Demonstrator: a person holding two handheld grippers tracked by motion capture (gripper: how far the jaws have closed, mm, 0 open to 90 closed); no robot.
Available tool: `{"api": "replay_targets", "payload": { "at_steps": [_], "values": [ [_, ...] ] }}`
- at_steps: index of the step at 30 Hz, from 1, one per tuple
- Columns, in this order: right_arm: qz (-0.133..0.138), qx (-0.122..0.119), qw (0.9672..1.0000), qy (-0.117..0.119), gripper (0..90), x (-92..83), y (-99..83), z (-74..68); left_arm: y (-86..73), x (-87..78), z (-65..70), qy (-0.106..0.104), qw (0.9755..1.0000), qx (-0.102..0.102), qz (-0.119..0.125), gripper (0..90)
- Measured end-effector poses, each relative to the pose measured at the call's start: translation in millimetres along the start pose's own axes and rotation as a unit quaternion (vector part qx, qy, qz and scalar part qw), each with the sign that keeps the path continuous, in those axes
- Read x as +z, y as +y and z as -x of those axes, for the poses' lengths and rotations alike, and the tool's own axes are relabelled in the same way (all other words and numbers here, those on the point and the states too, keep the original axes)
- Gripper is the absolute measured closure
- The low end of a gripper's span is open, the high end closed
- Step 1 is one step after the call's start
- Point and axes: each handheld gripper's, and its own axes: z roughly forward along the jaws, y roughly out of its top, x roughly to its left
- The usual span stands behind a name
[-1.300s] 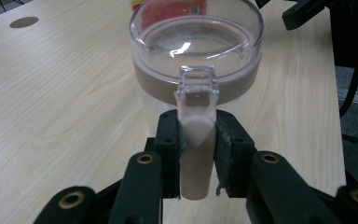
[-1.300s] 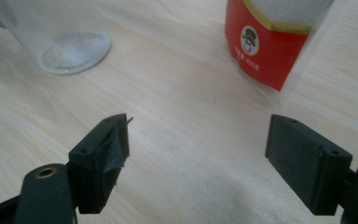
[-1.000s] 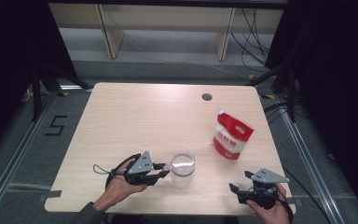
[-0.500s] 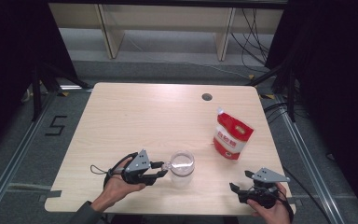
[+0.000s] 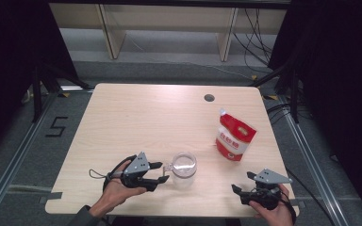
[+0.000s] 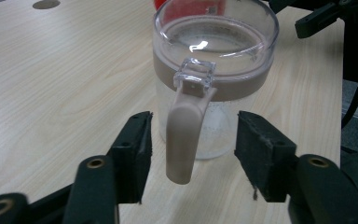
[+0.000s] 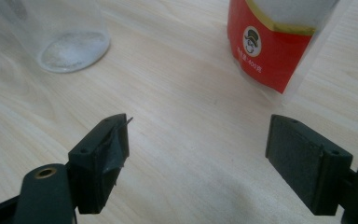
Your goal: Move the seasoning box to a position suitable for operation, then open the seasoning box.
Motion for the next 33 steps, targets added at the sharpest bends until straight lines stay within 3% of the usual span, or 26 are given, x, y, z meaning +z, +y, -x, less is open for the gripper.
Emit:
{"api": "replay_targets", "payload": {
  "at_steps": [5,6,7,8,9,11,14,15,24,25,27,29,33],
  "values": [
    [0.002,-0.006,1.0,0.0,22.1,1.4,0.0,2.1,0.9,-5.9,-0.1,0.004,0.9999,-0.012,0.002,30.2],
    [-0.002,0.003,1.0,0.005,22.2,1.5,0.0,1.6,1.3,-9.5,0.6,0.007,0.9995,-0.031,0.008,28.5],
    [-0.003,0.003,1.0,0.004,22.2,1.5,0.1,1.5,2.3,-10.8,-0.4,0.004,0.9995,-0.026,0.013,27.6],
    [-0.001,-0.003,1.0,0.001,22.2,2.7,0.1,2.2,2.8,-12.1,-0.2,0.006,0.9993,-0.035,0.015,26.1],
    [-0.005,0.009,1.0,0.0,22.2,2.1,0.3,-0.4,3.7,-13.0,0.7,0.01,0.9988,-0.045,0.018,25.1],
    [-0.007,0.01,0.9999,0.003,22.2,1.7,0.5,-1.6,5.9,-14.7,0.2,0.009,0.9982,-0.053,0.025,24.2],
    [-0.002,-0.002,1.0,0.007,22.1,2.6,0.6,0.3,7.9,-16.3,0.2,0.007,0.998,-0.054,0.032,24.7],
    [-0.007,0.012,0.9999,0.004,22.0,1.7,0.3,-1.9,9.9,-18.1,0.4,0.004,0.9981,-0.05,0.035,26.1],
    [0.0,-0.002,0.9999,0.014,19.6,2.9,0.6,-1.5,18.4,-22.7,3.3,0.012,0.9965,-0.057,0.06,32.7],
    [0.003,-0.005,0.9998,0.02,17.5,3.1,1.8,-1.0,20.3,-22.4,3.2,0.007,0.9955,-0.06,0.073,35.9],
    [0.012,-0.013,0.9996,0.022,17.5,3.7,1.9,-0.3,21.5,-22.9,3.8,0.008,0.9954,-0.057,0.076,42.4],
    [0.011,-0.005,0.9997,0.021,17.6,3.6,1.8,-2.0,24.9,-22.8,4.1,0.007,0.9949,-0.048,0.089,48.3],
    [0.012,-0.012,0.9997,0.018,18.4,5.1,2.6,-1.5,27.7,-21.8,4.6,0.012,0.9949,-0.043,0.091,61.5]
  ]
}}
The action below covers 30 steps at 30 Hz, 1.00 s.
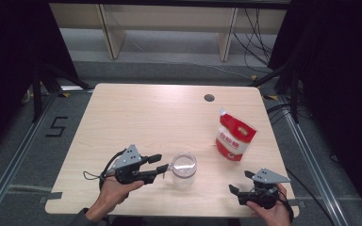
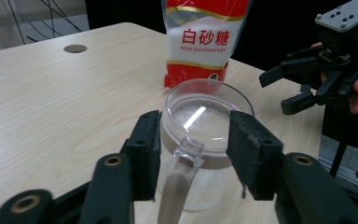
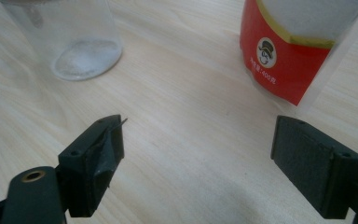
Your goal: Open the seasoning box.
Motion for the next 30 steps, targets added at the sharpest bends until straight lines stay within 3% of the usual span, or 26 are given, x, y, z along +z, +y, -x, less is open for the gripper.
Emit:
{"api": "replay_targets", "payload": {
  "at_steps": [2,4,5,12,15,25,28,29,30],
  "values": [
    [-0.001,-0.002,1.0,-0.001,19.5,-0.1,0.1,-0.4,0.8,2.5,0.1,-0.002,1.0,0.004,-0.006,66.6],
    [-0.007,0.018,0.9998,-0.001,20.5,-1.2,-0.6,-4.0,0.2,6.5,-0.1,-0.001,0.9999,0.005,-0.011,70.6],
    [-0.003,0.004,1.0,-0.002,20.6,-0.6,-0.6,-1.3,-0.5,9.8,-0.2,-0.001,0.9999,0.001,-0.011,72.7],
    [-0.002,-0.002,1.0,-0.006,21.4,-0.7,-0.1,-0.7,-2.1,16.5,-2.1,-0.002,0.9997,0.012,-0.022,81.9],
    [-0.003,0.001,1.0,0.0,21.8,-0.6,0.1,-1.7,-3.0,17.0,-1.9,0.005,0.9997,0.007,-0.022,84.6],
    [-0.001,-0.005,1.0,0.001,23.9,-2.0,0.2,-3.4,-6.4,18.6,-2.4,0.003,0.9996,0.011,-0.026,85.9],
    [-0.006,0.005,1.0,0.004,23.9,-2.6,-0.1,-5.1,-6.3,19.5,-3.1,0.0,0.9996,0.013,-0.024,86.0],
    [0.0,-0.008,1.0,-0.001,23.9,-2.3,-0.1,-3.2,-6.0,19.6,-2.8,0.001,0.9996,0.012,-0.025,86.0],
    [0.0,-0.004,1.0,0.002,24.1,-1.7,-0.4,-2.7,-5.9,19.7,-2.4,0.003,0.9996,0.011,-0.027,86.0]
  ]
}}
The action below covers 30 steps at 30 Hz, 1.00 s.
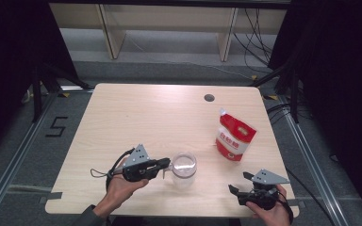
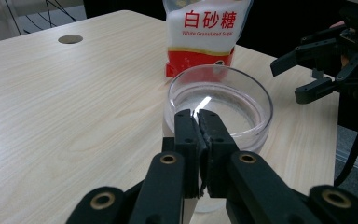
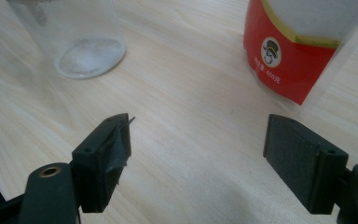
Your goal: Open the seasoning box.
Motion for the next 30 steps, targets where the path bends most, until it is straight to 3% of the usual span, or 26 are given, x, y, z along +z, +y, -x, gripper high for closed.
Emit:
{"api": "replay_targets", "payload": {
  "at_steps": [5,6,9,11,12,13,15,18,21,22,24,25,29,30],
  "values": [
    [0.0,0.017,0.9998,0.001,24.5,-0.1,-0.5,-1.0,-0.3,0.1,0.2,0.0,1.0,-0.001,0.001,86.0],
    [0.005,-0.004,1.0,-0.006,24.6,-0.3,-0.2,0.7,-0.5,-0.1,0.2,0.0,1.0,0.0,0.002,85.9],
    [0.003,-0.006,1.0,-0.004,24.9,-0.8,0.1,0.7,-1.0,-0.2,0.1,-0.003,1.0,0.0,0.004,85.8],
    [0.001,0.006,1.0,0.005,25.1,-0.4,-0.2,-1.1,-0.9,-1.2,-0.2,-0.001,1.0,0.006,0.002,85.7],
    [0.001,0.006,1.0,0.005,25.1,-0.5,-0.2,-1.1,-1.6,-1.0,0.4,-0.001,1.0,-0.001,0.006,85.7],
    [-0.003,0.02,0.9998,0.004,25.2,-1.4,-0.4,-3.5,-1.6,-1.8,0.6,0.001,1.0,0.0,0.004,85.7],
    [0.006,-0.001,1.0,-0.001,25.4,-0.4,-0.1,-0.4,-2.0,-2.2,0.3,0.0,1.0,0.002,0.003,85.7],
    [-0.001,-0.001,1.0,0.006,25.9,-0.1,0.3,-1.2,-2.3,-2.4,0.2,0.001,1.0,0.003,0.003,85.7],
    [-0.003,0.015,0.9999,0.004,26.4,-0.9,0.1,-4.3,-2.9,-2.7,-0.1,0.001,1.0,0.002,0.002,85.7],
    [0.001,0.002,1.0,0.004,26.7,-0.1,0.4,-2.0,-3.3,-2.8,-0.3,0.001,1.0,0.002,0.002,85.7],
    [0.005,-0.003,1.0,0.0,27.9,-0.6,1.0,-2.1,-3.8,-2.8,-0.4,0.0,1.0,0.002,0.002,85.6],
    [0.006,-0.009,0.9999,0.01,30.1,-0.1,2.4,-1.9,-3.9,-2.7,-0.1,0.0,1.0,0.001,0.002,85.4],
    [0.018,-0.004,0.9997,0.016,33.5,1.3,5.8,-5.5,-4.1,-2.5,0.9,-0.002,1.0,0.002,0.003,85.3],
    [0.025,-0.014,0.9994,0.022,38.1,1.4,8.5,-6.6,-4.1,-2.6,0.9,-0.002,1.0,0.002,0.002,85.3]
  ]
}}
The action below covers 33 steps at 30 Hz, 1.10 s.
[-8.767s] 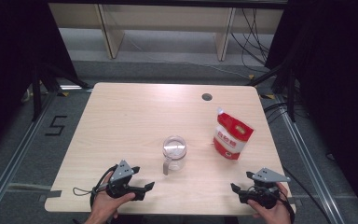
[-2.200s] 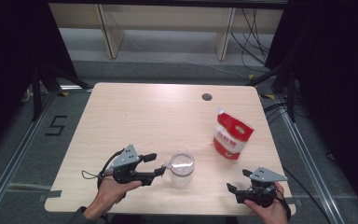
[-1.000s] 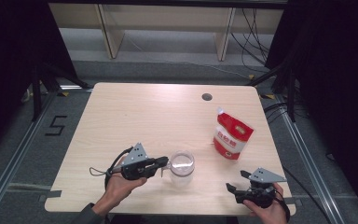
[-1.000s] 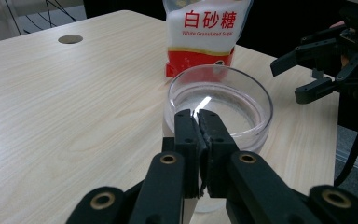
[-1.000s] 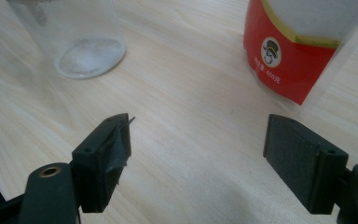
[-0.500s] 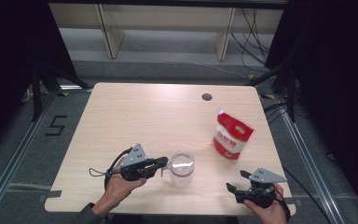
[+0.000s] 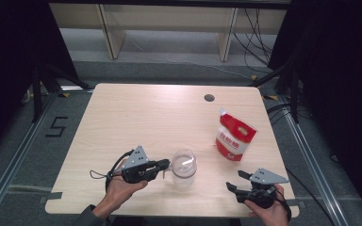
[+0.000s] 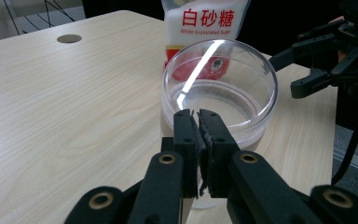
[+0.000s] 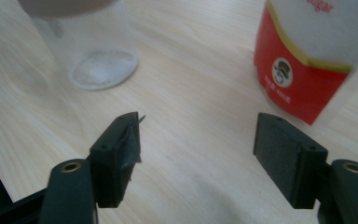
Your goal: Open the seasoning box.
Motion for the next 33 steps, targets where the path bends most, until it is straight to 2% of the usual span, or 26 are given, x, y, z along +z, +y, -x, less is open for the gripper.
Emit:
{"api": "replay_targets", "payload": {
  "at_steps": [1,2,3,4,5,6,8,9,13,15,17,19,22,24,27,28,29,30,31,32,33],
  "values": [
    [-0.001,0.012,0.9999,0.004,41.2,-1.1,1.2,-3.7,-0.3,0.4,-0.4,-0.003,1.0,-0.001,0.002,85.4],
    [0.005,0.003,1.0,0.007,47.1,-0.5,2.1,-3.3,-0.2,0.2,-0.3,-0.002,1.0,0.0,0.001,85.3],
    [0.008,-0.02,0.9997,0.009,52.7,-0.2,4.0,-1.6,-0.1,-0.2,-0.3,0.0,1.0,0.001,-0.001,85.4],
    [0.008,-0.02,0.9997,0.009,52.7,-0.2,4.0,-1.6,-0.1,-0.2,-0.3,0.0,1.0,0.001,-0.001,85.3],
    [0.009,-0.009,0.9999,0.01,59.0,-1.4,6.3,-7.3,-0.2,-0.2,-0.4,0.0,1.0,0.0,-0.001,85.3],
    [0.022,-0.029,0.9993,0.01,61.2,-1.0,8.1,-5.9,-0.2,-0.2,-0.3,0.0,1.0,0.001,-0.001,85.3],
    [0.026,-0.027,0.9992,0.015,63.4,-1.3,10.1,-6.8,-0.4,-0.3,0.1,0.0,1.0,0.0,0.001,85.3],
    [0.038,-0.027,0.9987,0.021,67.2,-1.3,14.3,-9.7,-0.8,-0.9,0.1,-0.002,1.0,0.001,0.001,85.3],
    [0.044,-0.042,0.9978,0.027,71.4,2.8,20.9,-14.2,-1.4,-1.1,-0.4,-0.002,1.0,-0.001,0.0,85.1],
    [0.046,-0.066,0.9963,0.031,75.9,9.4,27.6,-18.8,-1.4,-1.2,-0.7,-0.004,1.0,0.002,-0.001,85.0],
    [0.051,-0.069,0.9956,0.036,76.5,11.9,29.4,-19.7,-1.5,-1.2,-0.3,-0.002,1.0,-0.002,0.0,84.9],
    [0.058,-0.083,0.9941,0.038,79.5,17.8,38.1,-23.3,-1.6,-1.3,-0.5,-0.003,1.0,-0.001,0.0,84.9],
    [0.06,-0.078,0.994,0.047,80.9,22.6,42.9,-27.8,-1.6,-1.3,-0.7,-0.004,1.0,-0.001,0.0,84.7],
    [0.064,-0.092,0.9924,0.052,83.2,30.9,48.5,-30.6,-1.8,-1.5,-0.6,-0.004,1.0,-0.002,0.0,84.7],
    [0.066,-0.098,0.9911,0.062,85.0,38.6,53.0,-34.1,-1.9,-1.6,-0.6,-0.004,1.0,-0.002,0.001,84.6],
    [0.058,-0.087,0.9926,0.062,85.6,38.4,53.7,-36.5,-1.9,-1.6,-0.7,-0.004,1.0,-0.002,0.0,84.6],
    [0.058,-0.087,0.9926,0.062,85.6,38.4,53.7,-36.5,-1.9,-1.6,-0.7,-0.004,1.0,-0.002,0.0,84.5],
    [0.063,-0.099,0.991,0.064,85.9,40.5,55.3,-35.8,-2.0,-1.7,-0.6,-0.004,1.0,-0.002,0.001,84.5],
    [0.06,-0.095,0.9916,0.065,86.1,41.2,56.3,-36.4,-2.0,-1.7,-0.9,-0.004,1.0,-0.001,0.0,84.5],
    [0.066,-0.101,0.9903,0.069,86.4,44.0,57.6,-36.5,-2.0,-1.7,-0.9,-0.004,1.0,-0.001,0.0,84.5],
    [0.064,-0.093,0.9915,0.065,86.4,44.2,57.8,-37.9,-2.0,-1.6,-1.0,-0.005,1.0,-0.001,0.001,84.4]
  ]
}}
